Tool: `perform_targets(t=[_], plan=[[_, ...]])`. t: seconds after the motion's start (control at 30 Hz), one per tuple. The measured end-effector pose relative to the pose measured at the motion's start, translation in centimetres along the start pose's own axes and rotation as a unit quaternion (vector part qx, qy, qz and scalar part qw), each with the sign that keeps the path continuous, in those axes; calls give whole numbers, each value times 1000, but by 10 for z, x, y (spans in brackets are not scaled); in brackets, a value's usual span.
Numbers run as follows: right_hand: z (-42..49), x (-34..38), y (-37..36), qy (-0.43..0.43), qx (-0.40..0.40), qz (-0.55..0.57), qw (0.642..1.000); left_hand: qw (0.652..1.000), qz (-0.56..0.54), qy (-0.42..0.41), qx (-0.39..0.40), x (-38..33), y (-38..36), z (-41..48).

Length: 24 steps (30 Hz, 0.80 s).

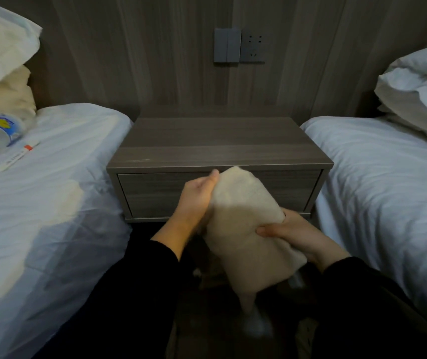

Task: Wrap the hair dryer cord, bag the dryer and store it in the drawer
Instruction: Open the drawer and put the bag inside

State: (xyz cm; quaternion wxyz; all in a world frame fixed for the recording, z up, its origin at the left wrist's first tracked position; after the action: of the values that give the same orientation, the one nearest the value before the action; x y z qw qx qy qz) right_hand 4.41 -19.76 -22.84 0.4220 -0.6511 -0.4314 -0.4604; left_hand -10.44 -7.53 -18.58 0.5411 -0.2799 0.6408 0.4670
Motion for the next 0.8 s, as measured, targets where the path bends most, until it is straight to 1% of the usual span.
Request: perform_targets(t=[0.03,0.1,0.13,0.2,0.23,0.3,0.33,0.4,0.43,0.5,0.63,0.7,0.73,0.77,0.8], plan=[[-1,4,6,3,-11,15,1000,1000,7,10,-19,1,9,5],[-4,16,22,16,-41,44,998,998,36,-5,-51,6,23,14],[-6,22,31,23,-55,67,996,996,69,-22,-45,10,24,18],[-11,33,46,33,-77,117,990,984,171,-51,16,26,13,21],[-13,36,53,39,-86,137,986,970,229,-67,51,34,5,21],[-16,39,62,44,-100,164,980,922,354,-115,107,44,-15,18],[-18,38,64,44,-108,173,978,893,409,-139,125,45,-23,15],[-19,37,63,44,-111,183,976,843,492,-177,130,44,-34,11],[-20,37,61,42,-110,185,976,829,513,-185,123,41,-36,9],[-21,37,55,41,-108,193,974,821,529,-186,108,38,-37,8],[-20,34,49,34,-92,238,966,835,520,-148,101,30,-32,11],[-21,33,47,28,-91,262,960,832,532,-116,106,25,-27,9],[-22,34,47,26,-97,272,957,823,545,-123,102,20,-26,5],[-22,35,47,26,-101,277,955,812,558,-146,91,13,-25,1],[-22,37,47,29,-99,278,955,803,561,-194,59,-1,-22,-7]])
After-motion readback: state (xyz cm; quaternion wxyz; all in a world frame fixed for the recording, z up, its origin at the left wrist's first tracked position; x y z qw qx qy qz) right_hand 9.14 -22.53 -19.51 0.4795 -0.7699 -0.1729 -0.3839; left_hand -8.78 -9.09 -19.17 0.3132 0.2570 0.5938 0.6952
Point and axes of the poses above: each hand's wrist, its own z-axis towards the middle knuckle, its own y-axis out of the back of the hand, x = y × z, the point moved 9 cm from there along z, towards the middle knuckle, and after that the axes turned 15 degrees about z, right-handed, at the moved point
